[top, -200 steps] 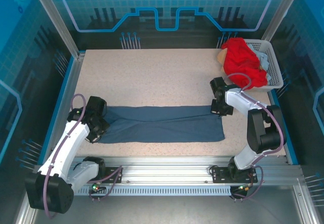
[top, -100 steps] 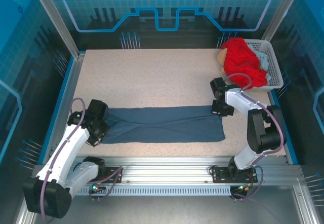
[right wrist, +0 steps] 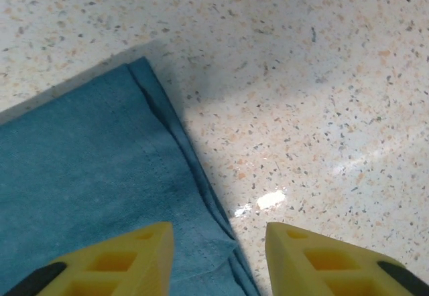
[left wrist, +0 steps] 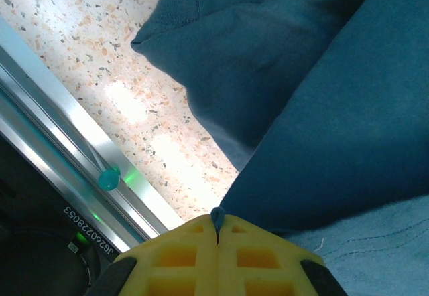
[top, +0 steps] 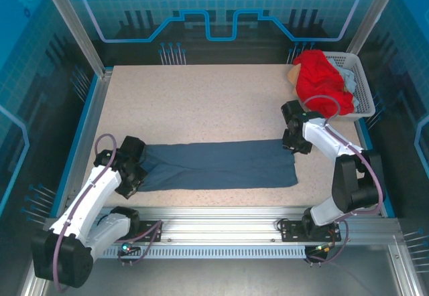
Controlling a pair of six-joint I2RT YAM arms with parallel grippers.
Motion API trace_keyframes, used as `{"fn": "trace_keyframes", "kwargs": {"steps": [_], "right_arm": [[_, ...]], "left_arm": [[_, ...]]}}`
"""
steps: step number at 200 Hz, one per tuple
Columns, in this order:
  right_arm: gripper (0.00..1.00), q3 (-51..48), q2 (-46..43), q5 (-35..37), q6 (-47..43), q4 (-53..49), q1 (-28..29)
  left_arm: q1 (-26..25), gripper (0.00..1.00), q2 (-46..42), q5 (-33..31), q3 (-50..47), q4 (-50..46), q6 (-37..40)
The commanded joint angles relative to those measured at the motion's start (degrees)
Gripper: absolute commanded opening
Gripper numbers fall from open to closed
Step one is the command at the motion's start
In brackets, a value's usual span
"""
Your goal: Fold and stack the t-shirts
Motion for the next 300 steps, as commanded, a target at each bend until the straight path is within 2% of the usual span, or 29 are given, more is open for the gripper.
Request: {"fn": "trace_keyframes", "kwargs": {"steps": [1,9,32,50,67,94,118,128,152,191,230,248,266,285,300], "right_arm": [[0.35,1.8,0.3,-2.3,0.9,-0.8,0.9],[0.32,1.8,0.6,-3.2,0.6,-0.1,1.2],[0.27,2.0,1.1,-4.9,0.0,1.1,2.2],[0.25,2.4,1.7,-7.2,-0.9,2.4,3.3],[0.24,2.5,2.5,-9.8,-1.6,4.2,4.6],[0.23,3.7,6.2,-15.0,-1.3,5.6,6.8],[0.23,5.4,9.6,-17.2,0.5,5.9,9.2],[0.24,6.4,11.9,-17.9,1.5,5.2,9.2],[0.23,12.0,19.8,-16.6,2.5,0.2,8.2],[0.22,22.3,30.3,-17.4,3.4,-7.2,4.1],[0.22,35.0,39.4,-18.0,1.9,-10.7,-0.1],[0.22,43.1,43.5,-19.1,0.3,-13.2,-1.3],[0.23,48.5,44.1,-17.7,-0.7,-15.1,-1.4],[0.25,47.1,40.5,-17.3,-1.1,-13.2,-0.9],[0.27,44.0,36.7,-17.2,-1.6,-10.9,0.1]], "left_arm": [[-0.4,0.00,0.3,-0.5,-0.6,-1.0,-0.8],[-0.4,0.02,0.3,-0.2,-0.6,-1.0,-0.8],[-0.5,0.37,0.2,-0.4,1.4,-1.5,-0.3],[-0.4,0.45,1.0,-2.5,6.3,-1.9,1.8],[1.8,0.44,4.7,-2.9,11.8,0.5,5.0],[10.4,0.40,14.5,6.9,15.3,10.9,9.2],[13.0,0.39,24.7,7.9,19.1,15.2,10.7],[14.1,0.41,28.2,9.0,20.1,16.7,11.5],[16.8,0.47,34.0,10.8,21.4,20.5,12.6],[19.1,0.48,44.3,15.4,25.9,25.2,15.7],[20.2,0.48,55.8,20.5,37.2,27.5,19.4],[20.3,0.48,56.7,19.9,41.5,26.4,20.9],[20.1,0.48,53.5,17.5,42.1,24.7,22.1],[20.0,0.48,47.0,15.3,37.6,23.4,22.7],[19.9,0.44,40.7,16.5,30.7,24.0,22.1]]}}
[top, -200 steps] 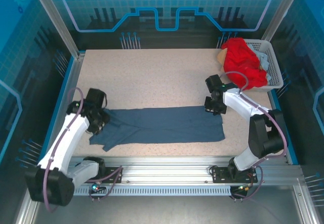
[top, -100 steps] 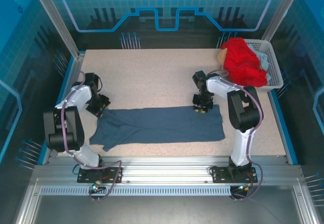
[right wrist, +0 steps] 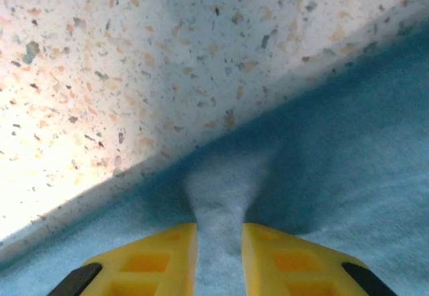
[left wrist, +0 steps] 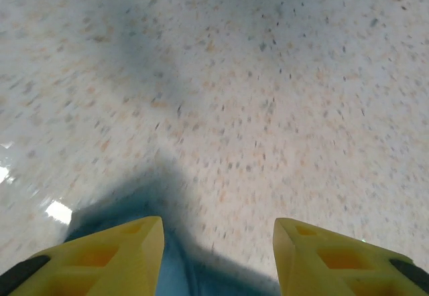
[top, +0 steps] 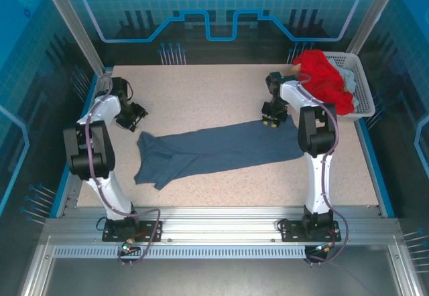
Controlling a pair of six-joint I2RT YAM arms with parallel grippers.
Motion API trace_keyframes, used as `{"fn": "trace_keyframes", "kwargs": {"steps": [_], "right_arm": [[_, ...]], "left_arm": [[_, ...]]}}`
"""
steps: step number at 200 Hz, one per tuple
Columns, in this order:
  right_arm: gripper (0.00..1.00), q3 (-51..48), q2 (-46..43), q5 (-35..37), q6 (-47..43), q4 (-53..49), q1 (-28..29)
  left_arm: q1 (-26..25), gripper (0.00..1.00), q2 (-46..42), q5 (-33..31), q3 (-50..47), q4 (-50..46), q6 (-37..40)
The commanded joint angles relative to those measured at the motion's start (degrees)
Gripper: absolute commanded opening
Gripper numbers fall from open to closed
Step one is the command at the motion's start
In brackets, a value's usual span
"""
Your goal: Fold and stack the t-shirts
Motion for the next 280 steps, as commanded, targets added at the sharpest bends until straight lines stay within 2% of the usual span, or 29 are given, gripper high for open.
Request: {"fn": "trace_keyframes", "kwargs": {"steps": [1,20,39,84,104,136,157,200,226,280], "right_arm": [[0.27,-2.6,-5.7,0.6,-1.5,0.3,1.5],[0.28,-6.9,-9.7,-0.7,-3.0,3.8,3.6],[0.29,-9.5,-11.2,-2.7,-4.9,6.3,6.0],[0.30,-12.3,-10.5,-7.6,-5.2,9.1,8.9],[0.30,-12.2,-10.7,-7.7,-5.0,9.1,9.2],[0.30,-12.3,-11.4,-7.6,-5.4,8.8,9.2],[0.30,-12.9,-11.8,-7.7,-5.5,8.9,9.2],[0.30,-13.6,-12.1,-7.6,-5.6,9.0,9.2],[0.29,-13.3,-12.0,-7.5,-5.7,8.9,9.3],[0.29,-13.1,-11.8,-7.6,-5.8,8.8,9.2]], "left_arm": [[0.2,0.44,-10.3,0.0,-7.5,-2.5,1.4],[-1.2,0.37,-16.9,3.3,-16.5,-0.2,0.0],[-3.1,0.33,-19.1,6.4,-22.1,1.4,-1.6],[-3.7,0.37,-14.4,3.9,-23.2,1.5,0.0],[-3.7,0.40,-12.7,0.9,-22.8,-0.3,0.8],[-3.7,0.41,-12.5,1.4,-24.5,3.6,0.7],[-3.7,0.34,-12.6,1.2,-24.4,4.3,0.7],[-3.7,0.09,-14.4,1.6,-24.3,4.0,1.0],[-3.7,0.00,-15.6,1.6,-24.7,3.1,1.0],[-5.2,0.00,-22.4,-0.1,-25.9,-2.7,-1.5]]}}
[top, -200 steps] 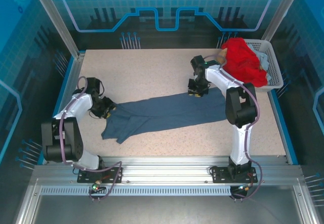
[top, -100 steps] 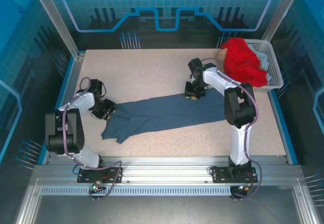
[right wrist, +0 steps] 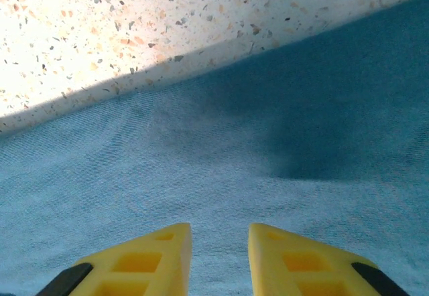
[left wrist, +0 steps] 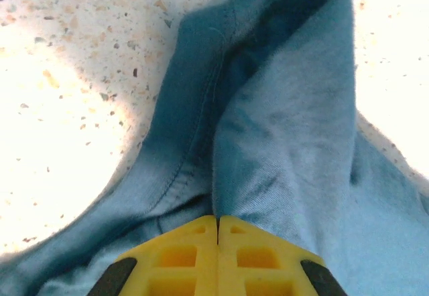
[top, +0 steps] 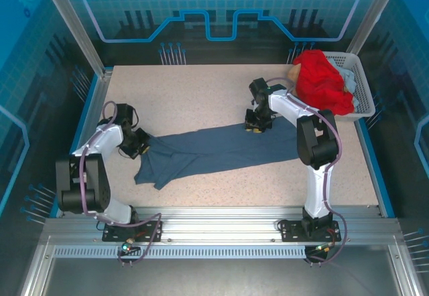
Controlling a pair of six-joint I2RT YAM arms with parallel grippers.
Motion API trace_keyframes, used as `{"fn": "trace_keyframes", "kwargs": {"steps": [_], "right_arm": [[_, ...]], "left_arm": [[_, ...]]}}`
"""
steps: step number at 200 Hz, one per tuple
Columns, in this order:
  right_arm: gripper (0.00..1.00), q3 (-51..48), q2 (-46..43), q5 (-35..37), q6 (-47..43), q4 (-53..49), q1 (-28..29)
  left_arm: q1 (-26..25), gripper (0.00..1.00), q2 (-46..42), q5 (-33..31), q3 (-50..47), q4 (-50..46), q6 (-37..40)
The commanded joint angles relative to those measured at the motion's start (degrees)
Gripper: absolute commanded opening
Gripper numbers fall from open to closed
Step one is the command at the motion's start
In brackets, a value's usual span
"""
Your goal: Fold and stack the t-shirts
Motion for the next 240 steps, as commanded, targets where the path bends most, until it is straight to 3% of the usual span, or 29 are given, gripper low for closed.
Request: {"fn": "trace_keyframes", "kwargs": {"steps": [1,69,145,181,204,222,240], "right_arm": [[0.29,0.0,-1.3,-1.0,-0.8,-0.4,0.1],[0.28,-0.5,-1.4,-1.0,-0.9,-0.5,0.2],[0.28,-0.9,-1.8,-1.1,-1.1,-0.6,0.4],[0.28,-1.1,-2.5,-0.8,-1.9,-0.7,1.4],[0.28,-2.5,-4.2,0.0,-2.0,-0.3,2.1],[0.28,-4.1,-5.6,-0.2,-2.1,0.6,2.6],[0.29,-4.3,-6.1,-1.2,-2.9,1.2,3.7]], "left_arm": [[-1.2,0.00,-3.6,-1.2,-1.5,-4.7,-2.0],[-4.9,0.00,-9.8,-3.4,-6.5,-8.8,-7.2],[-5.3,0.00,-6.9,-8.3,-7.7,-9.0,-5.5],[-5.3,0.29,-2.6,-13.0,-3.3,-9.1,-2.8],[-7.1,0.45,-5.0,-16.1,-1.3,-12.1,-3.0],[-9.5,0.47,-10.0,-15.8,-2.0,-12.8,-4.2],[-10.8,0.45,-13.9,-9.8,-5.7,-10.3,-6.0]]}}
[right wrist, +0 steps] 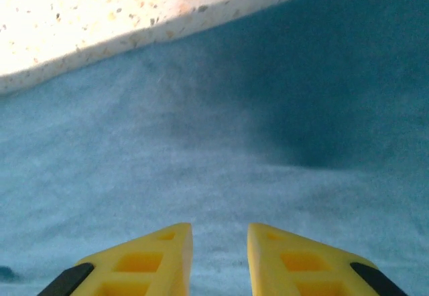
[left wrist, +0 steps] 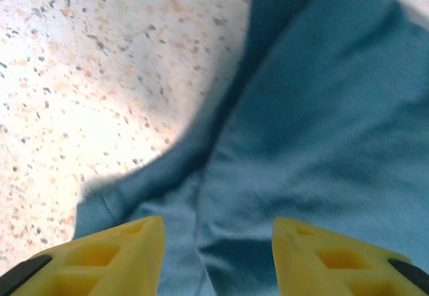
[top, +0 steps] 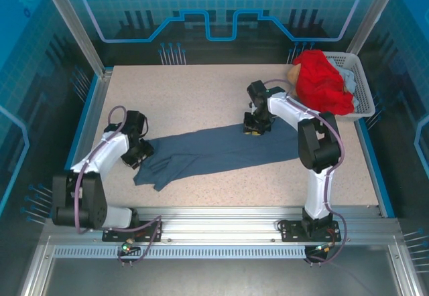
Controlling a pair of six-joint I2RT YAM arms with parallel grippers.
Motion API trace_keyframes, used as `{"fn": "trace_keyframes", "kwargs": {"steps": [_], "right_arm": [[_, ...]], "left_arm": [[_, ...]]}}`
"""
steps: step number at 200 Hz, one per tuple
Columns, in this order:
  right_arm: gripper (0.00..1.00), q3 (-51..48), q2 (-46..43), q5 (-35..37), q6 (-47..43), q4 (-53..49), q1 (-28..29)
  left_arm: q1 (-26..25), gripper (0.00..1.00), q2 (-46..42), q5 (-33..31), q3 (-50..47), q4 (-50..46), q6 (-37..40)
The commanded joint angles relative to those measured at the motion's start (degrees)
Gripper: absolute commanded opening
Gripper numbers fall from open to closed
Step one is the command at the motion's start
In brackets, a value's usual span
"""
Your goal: Fold and stack the t-shirts
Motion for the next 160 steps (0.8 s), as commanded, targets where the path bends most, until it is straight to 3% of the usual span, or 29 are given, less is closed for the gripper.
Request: {"fn": "trace_keyframes", "kwargs": {"steps": [1,30,52,84,111,135,160], "right_arm": [[0.29,-0.7,-2.7,-1.5,-1.7,0.7,1.8],[0.30,0.5,-2.3,-4.1,-1.7,0.3,6.1],[0.30,-0.2,-2.5,-3.9,-1.3,1.2,9.3],[0.30,-3.8,-5.1,-5.8,-0.6,5.1,9.3],[0.43,-8.4,-11.4,-14.7,-4.7,13.5,9.5],[0.50,-11.7,-16.9,-20.3,-6.0,17.4,9.5],[0.51,-13.5,-19.8,-21.2,-4.8,17.4,9.2]], "left_arm": [[-2.0,0.44,-5.8,3.7,-2.7,-0.9,-1.9],[-2.4,0.42,-7.4,10.7,-6.3,1.3,-7.1],[-7.5,0.41,-6.8,12.1,-2.2,6.6,-9.2],[-9.8,0.39,3.6,15.1,2.0,14.0,-2.8],[-9.8,0.36,12.0,15.2,4.6,14.1,5.0],[-9.8,0.33,14.1,16.4,4.6,15.5,9.0],[-10.2,0.33,14.1,16.8,3.0,16.8,9.5]]}}
